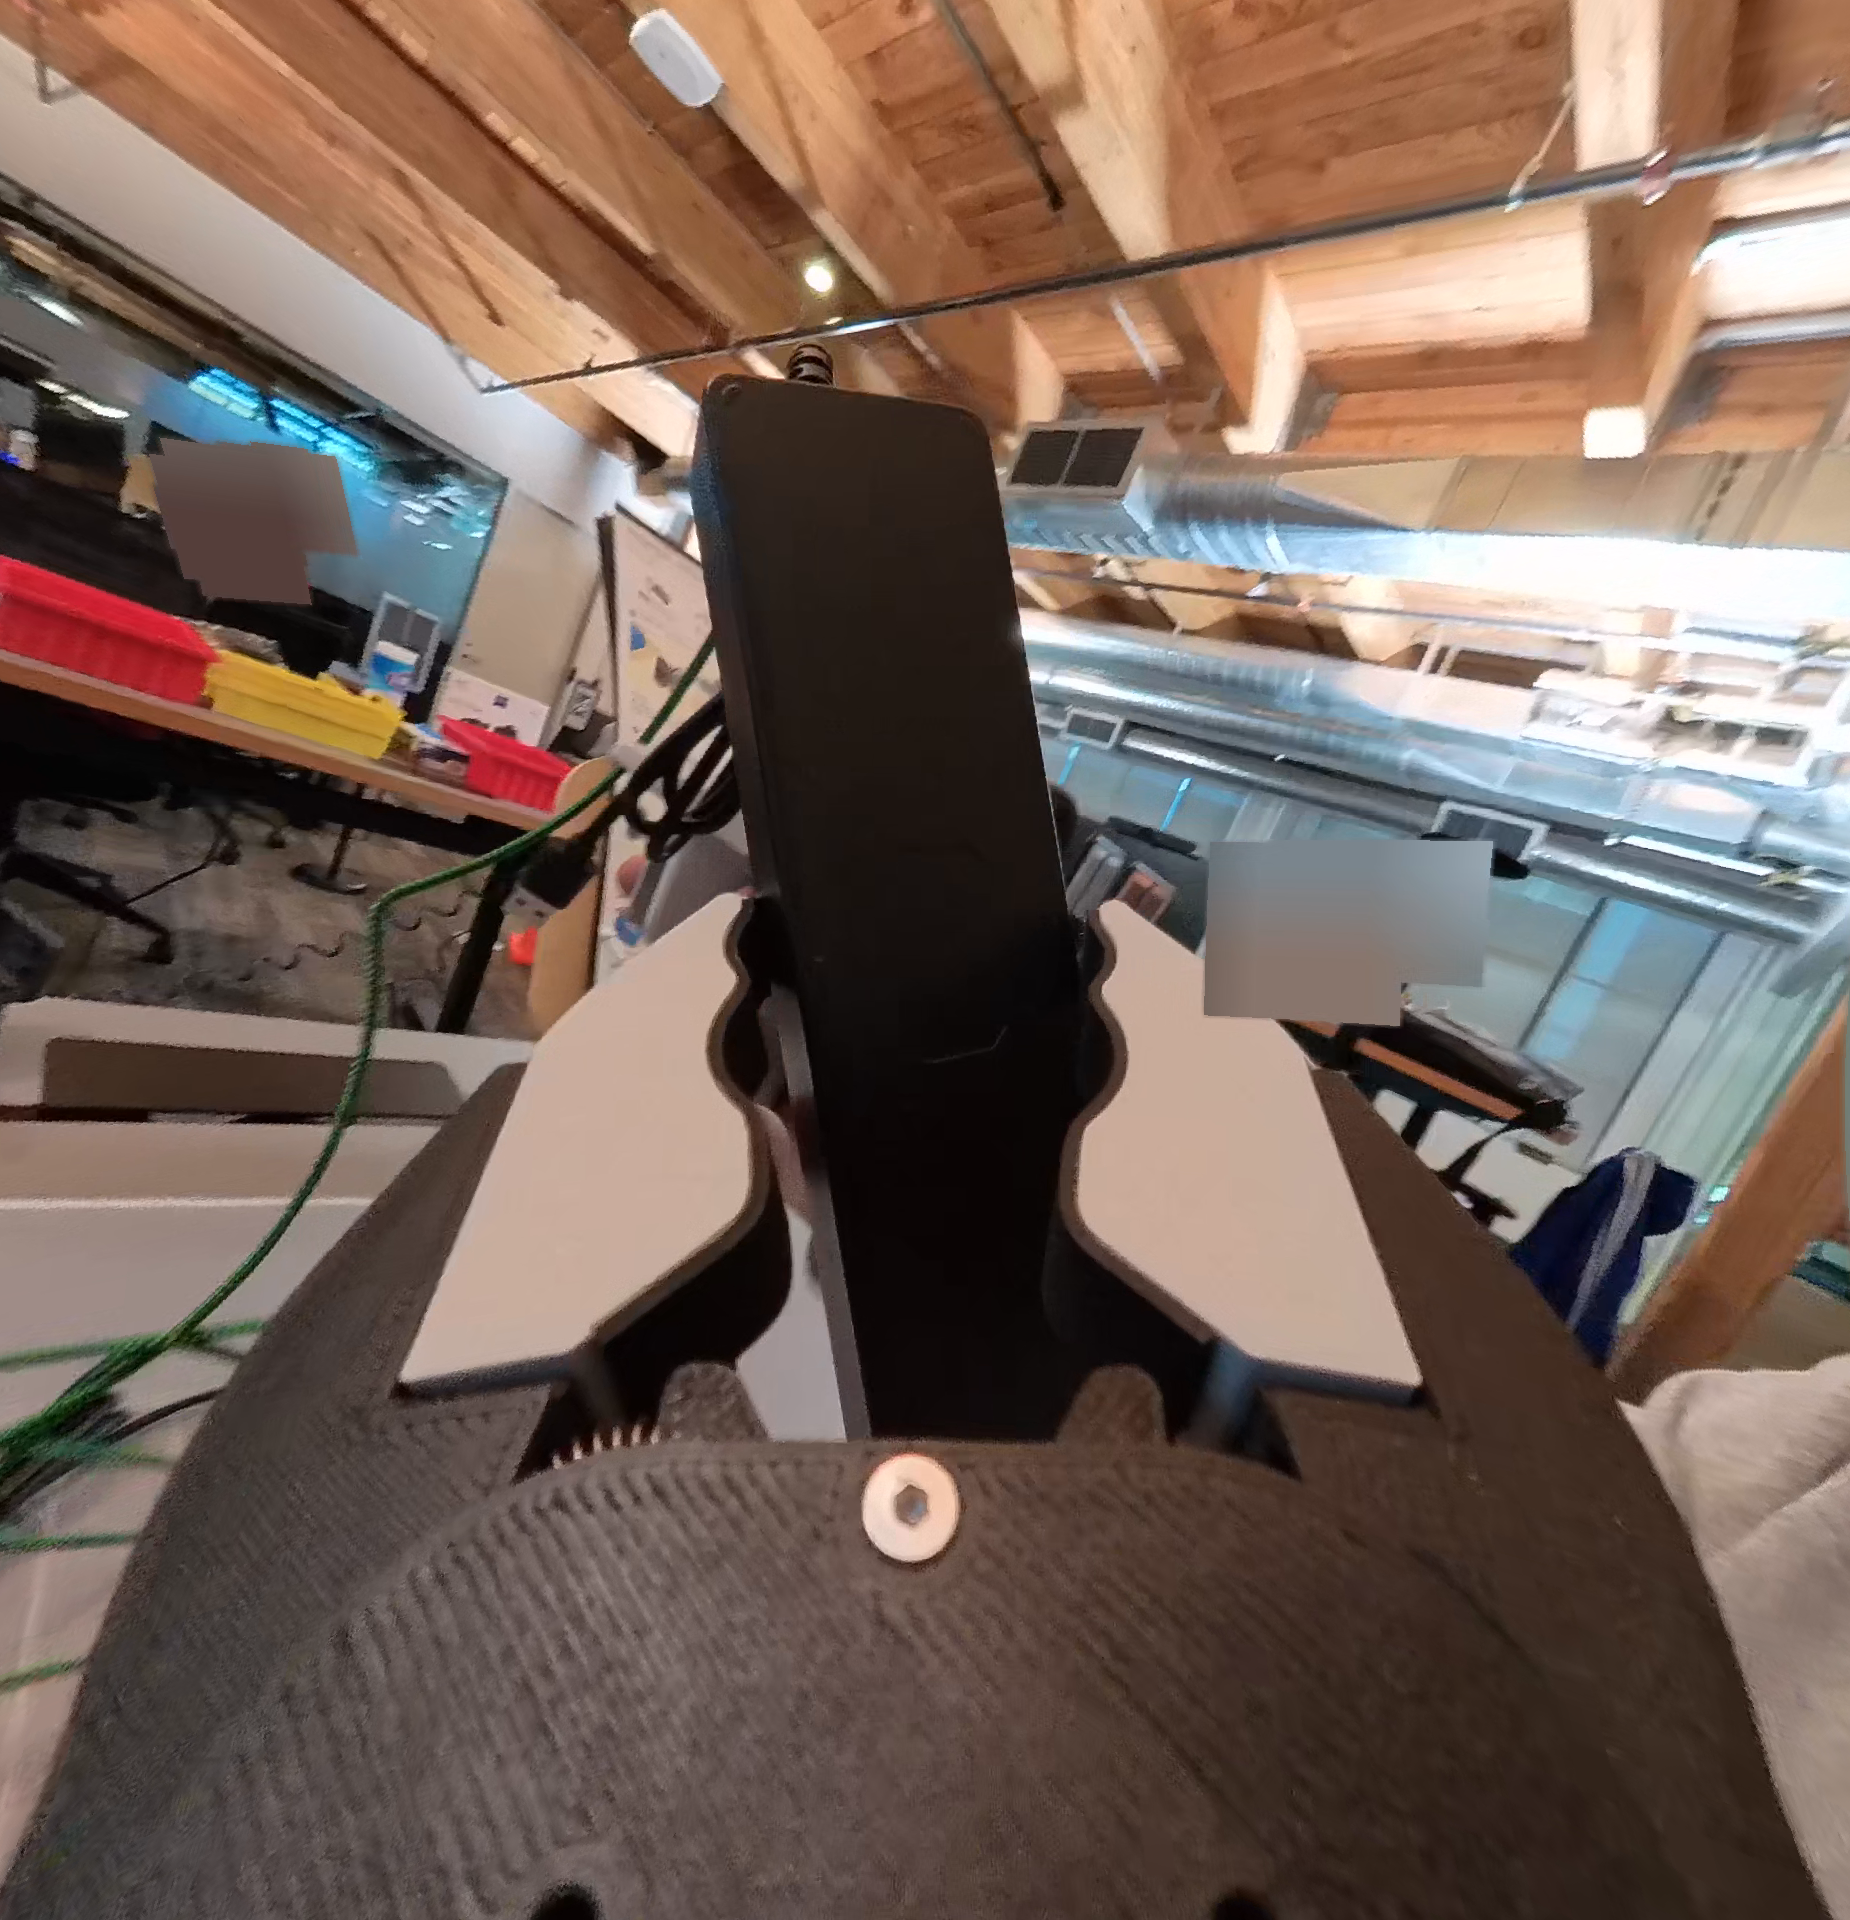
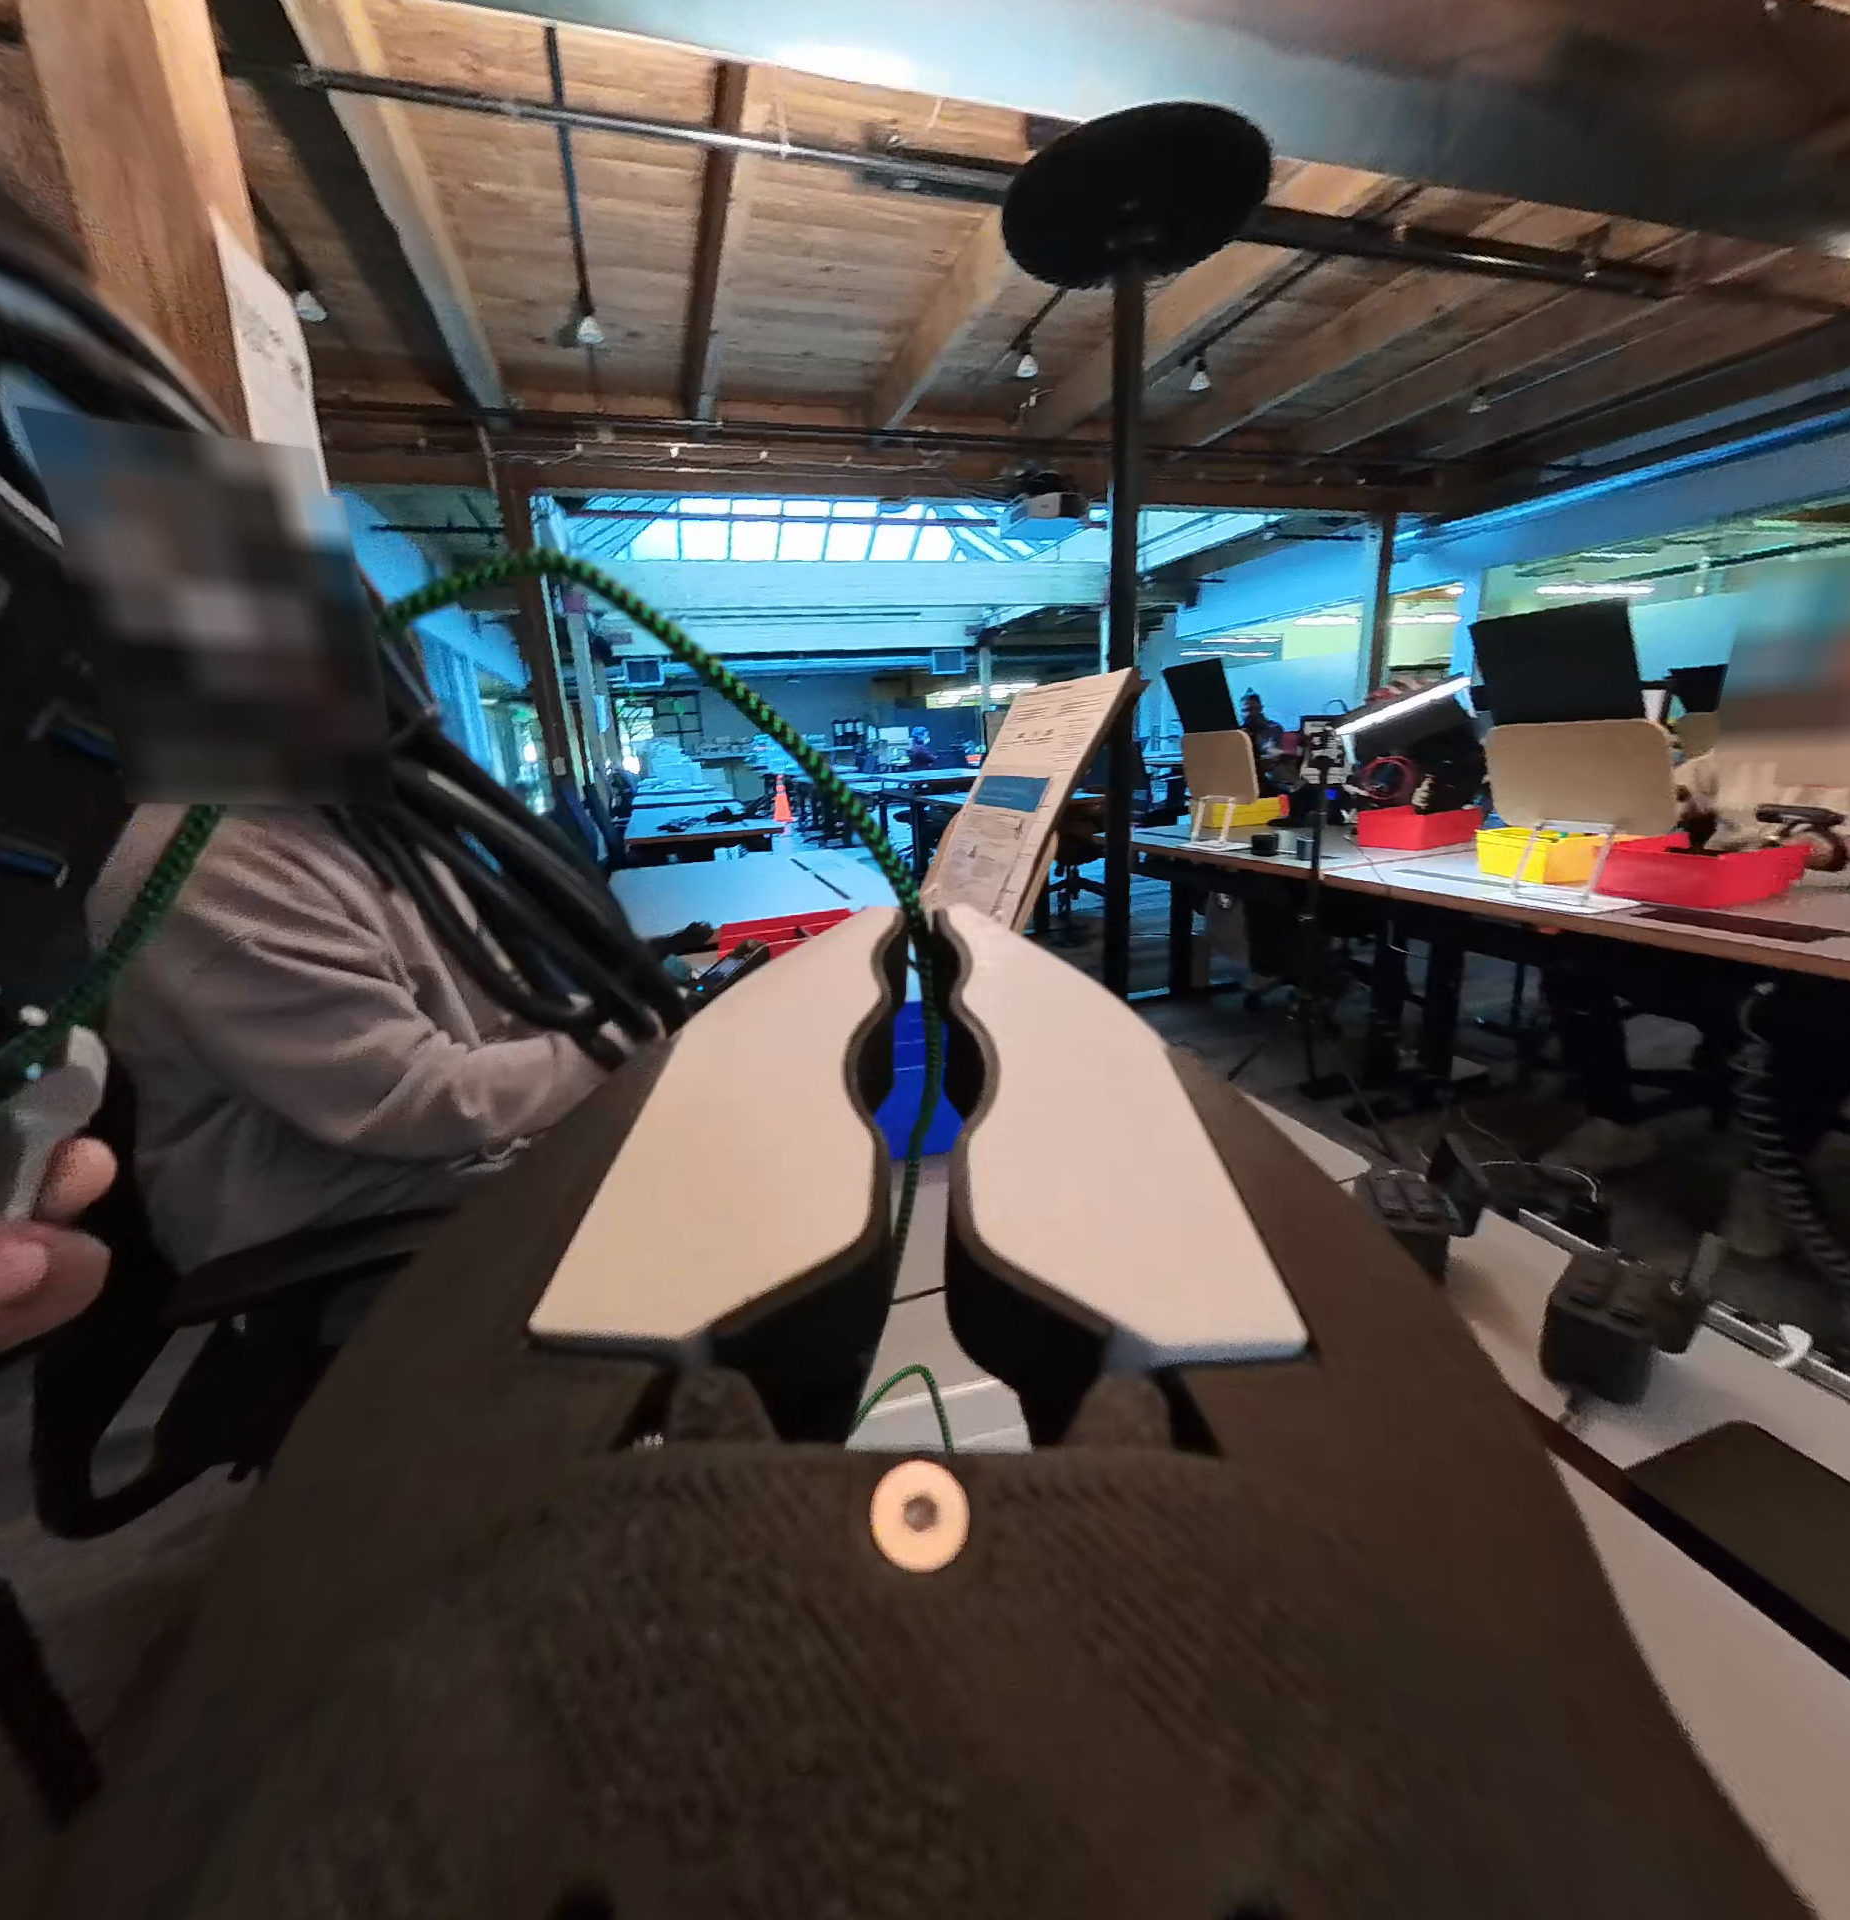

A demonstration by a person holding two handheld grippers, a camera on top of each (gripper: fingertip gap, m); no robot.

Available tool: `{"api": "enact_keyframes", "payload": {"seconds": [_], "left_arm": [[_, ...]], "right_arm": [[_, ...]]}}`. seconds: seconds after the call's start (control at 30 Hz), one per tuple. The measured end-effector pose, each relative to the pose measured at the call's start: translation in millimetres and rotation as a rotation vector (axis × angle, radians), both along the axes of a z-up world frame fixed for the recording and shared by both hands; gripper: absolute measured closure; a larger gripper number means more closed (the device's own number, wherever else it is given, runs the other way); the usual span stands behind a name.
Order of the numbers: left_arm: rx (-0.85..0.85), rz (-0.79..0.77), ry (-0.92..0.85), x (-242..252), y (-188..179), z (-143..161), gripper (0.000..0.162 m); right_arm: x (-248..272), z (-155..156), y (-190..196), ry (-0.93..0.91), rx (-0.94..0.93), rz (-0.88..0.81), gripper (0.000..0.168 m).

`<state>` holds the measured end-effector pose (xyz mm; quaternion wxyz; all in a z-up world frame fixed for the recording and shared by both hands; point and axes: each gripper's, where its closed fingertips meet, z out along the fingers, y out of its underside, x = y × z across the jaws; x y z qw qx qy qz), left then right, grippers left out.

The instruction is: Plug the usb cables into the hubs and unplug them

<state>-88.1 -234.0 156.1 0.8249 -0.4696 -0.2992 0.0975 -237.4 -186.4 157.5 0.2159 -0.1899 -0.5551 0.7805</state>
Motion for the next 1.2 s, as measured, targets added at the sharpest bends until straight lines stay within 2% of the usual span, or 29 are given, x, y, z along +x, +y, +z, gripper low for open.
{"api": "enact_keyframes", "payload": {"seconds": [0.23, 0.5, 0.6, 0.83, 0.97, 1.03, 1.1, 1.13, 1.2], "left_arm": [[-0.233, 0.265, -0.07, -24.8, -14.4, -25.6, 0.103], [-0.268, 0.321, -0.113, -35.4, -23.6, -36.6, 0.103], [-0.251, 0.299, -0.114, -33.6, -26.8, -36.2, 0.103], [-0.271, 0.382, -0.147, -43.3, -46.7, -46.8, 0.103], [-0.33, 0.45, -0.158, -48.7, -49.4, -52.0, 0.103], [-0.448, 0.571, -0.173, -55.4, -59.2, -61.2, 0.104], [-0.65, 0.8, -0.181, -63.4, -81.0, -72.7, 0.107], [-0.74, 0.849, -0.187, -65.4, -85.1, -78.5, 0.107], [-0.743, 0.807, -0.19, -68.3, -76.0, -83.1, 0.107]], "right_arm": [[-24.0, 14.3, 38.5, -0.08, -0.138, -0.054, 0.162], [-38.2, 11.2, 63.7, -0.108, -0.175, -0.091, 0.162], [-46.1, 6.2, 73.8, -0.203, -0.281, -0.028, 0.162], [-53.0, -2.1, 89.0, -0.256, -0.334, -0.007, 0.163], [-55.2, -4.4, 93.7, -0.324, -0.424, 0.051, 0.162], [-56.1, -6.6, 95.0, -0.337, -0.451, 0.061, 0.162], [-58.5, -6.7, 100.9, -0.358, -0.506, 0.072, 0.162], [-60.4, -7.0, 103.4, -0.369, -0.529, 0.085, 0.162], [-60.1, -11.7, 96.0, -0.379, -0.496, 0.137, 0.163]]}}
